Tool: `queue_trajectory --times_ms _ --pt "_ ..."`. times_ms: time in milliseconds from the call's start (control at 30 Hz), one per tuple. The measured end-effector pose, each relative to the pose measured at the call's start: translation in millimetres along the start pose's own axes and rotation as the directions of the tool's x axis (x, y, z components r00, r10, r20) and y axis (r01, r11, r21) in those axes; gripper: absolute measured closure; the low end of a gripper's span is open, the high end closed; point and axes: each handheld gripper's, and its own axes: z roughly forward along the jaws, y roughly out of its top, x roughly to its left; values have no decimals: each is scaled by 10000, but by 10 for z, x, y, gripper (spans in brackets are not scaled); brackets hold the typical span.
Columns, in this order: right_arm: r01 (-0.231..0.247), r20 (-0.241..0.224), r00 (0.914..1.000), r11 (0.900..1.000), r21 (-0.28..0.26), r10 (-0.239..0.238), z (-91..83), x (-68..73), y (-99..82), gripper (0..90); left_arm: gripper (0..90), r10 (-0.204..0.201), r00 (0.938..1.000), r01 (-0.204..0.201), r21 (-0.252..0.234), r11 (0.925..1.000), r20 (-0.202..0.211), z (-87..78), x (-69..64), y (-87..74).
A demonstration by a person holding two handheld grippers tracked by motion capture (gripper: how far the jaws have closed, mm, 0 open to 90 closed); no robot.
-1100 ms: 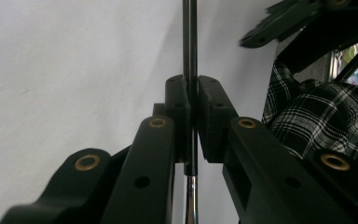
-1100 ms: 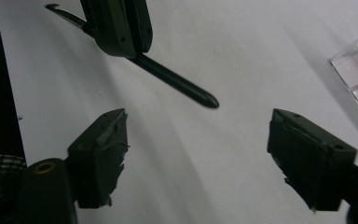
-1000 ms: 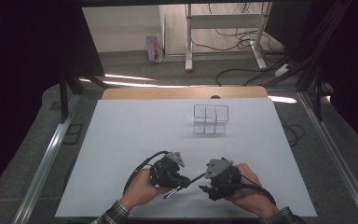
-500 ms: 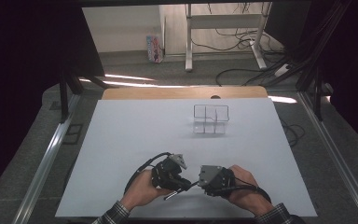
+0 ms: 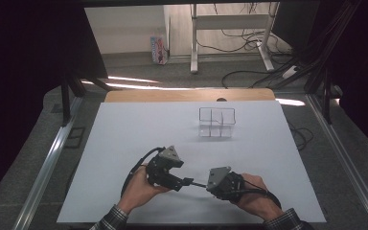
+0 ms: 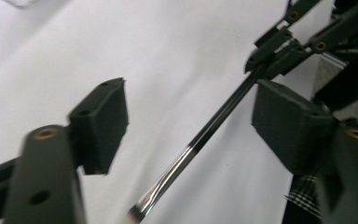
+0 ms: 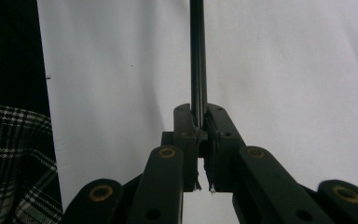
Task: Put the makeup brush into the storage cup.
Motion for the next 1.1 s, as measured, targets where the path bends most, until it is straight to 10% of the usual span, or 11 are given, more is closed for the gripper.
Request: queue_trajectory --times_ms 300,600,1100 --pt "-745 434 9963 9972 -98 748 -24 -49 -56 837 44 -250 9985 205 -910 9956 -494 -244 90 -86" --pt "-1511 821 9847 9879 -350 1536 -65 -95 -104 837 32 -609 9916 446 -1404 9891 -1142 -377 160 -212" --pt "-2971 1138 9405 9373 -1825 3202 -181 -160 -180 836 0 -2003 9795 1893 -2357 9532 -234 -442 290 -373"
